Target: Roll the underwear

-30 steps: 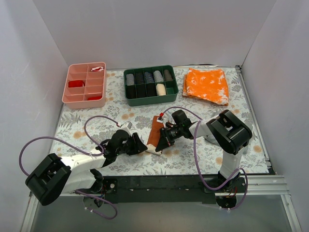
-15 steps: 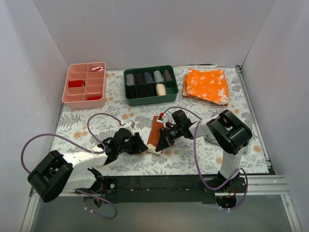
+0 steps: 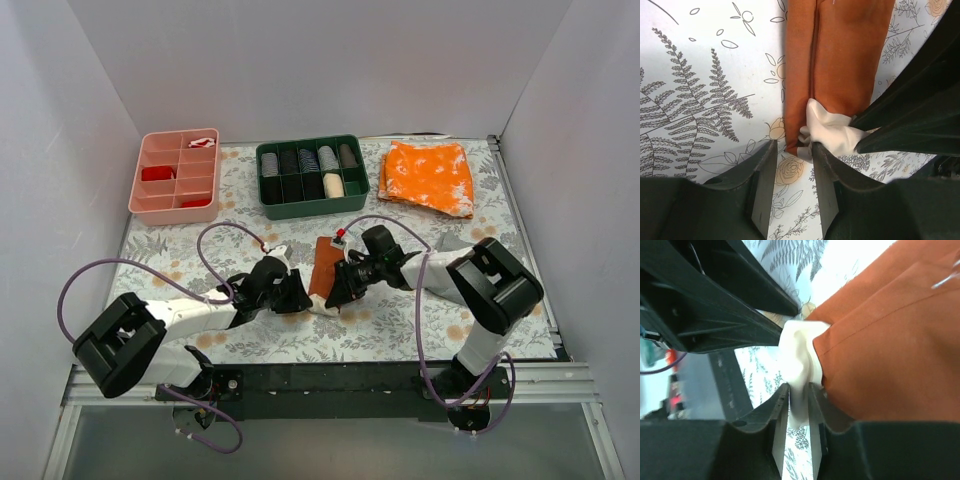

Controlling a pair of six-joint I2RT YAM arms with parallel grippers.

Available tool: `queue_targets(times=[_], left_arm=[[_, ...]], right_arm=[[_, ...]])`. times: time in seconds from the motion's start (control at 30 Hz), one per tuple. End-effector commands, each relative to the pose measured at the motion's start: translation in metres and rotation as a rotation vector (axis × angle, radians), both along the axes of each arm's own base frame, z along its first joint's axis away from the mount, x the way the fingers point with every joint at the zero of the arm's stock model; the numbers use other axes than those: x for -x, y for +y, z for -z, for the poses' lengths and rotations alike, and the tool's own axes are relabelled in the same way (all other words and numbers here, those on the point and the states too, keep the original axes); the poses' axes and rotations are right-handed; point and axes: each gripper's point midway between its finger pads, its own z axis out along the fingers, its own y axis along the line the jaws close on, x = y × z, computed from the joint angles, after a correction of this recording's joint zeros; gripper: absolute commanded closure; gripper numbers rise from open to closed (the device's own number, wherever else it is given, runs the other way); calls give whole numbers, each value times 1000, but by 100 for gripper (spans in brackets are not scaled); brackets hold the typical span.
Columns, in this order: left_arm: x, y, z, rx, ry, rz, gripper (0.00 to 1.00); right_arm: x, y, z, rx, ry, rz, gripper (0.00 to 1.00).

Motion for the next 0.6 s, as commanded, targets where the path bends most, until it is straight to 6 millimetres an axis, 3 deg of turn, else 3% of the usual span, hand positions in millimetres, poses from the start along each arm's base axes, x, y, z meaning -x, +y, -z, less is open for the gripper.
queue_targets(times=[0.0,0.03,0.27,0.57], left_arm=[[14,17,25,-115,74,-8,67],[15,18,28,-124,85,-9,67],[19,18,39,-166,132,-8,68],[15,20,40,-187,128,-30,69]], right_arm=[[-17,-4,-17,33,-193,59,69],[-19,-5,-19,38,-211,63,65],[-22,-13,-28,98,-361,65,62],[-10,-23,-7,263,-507,3,61]])
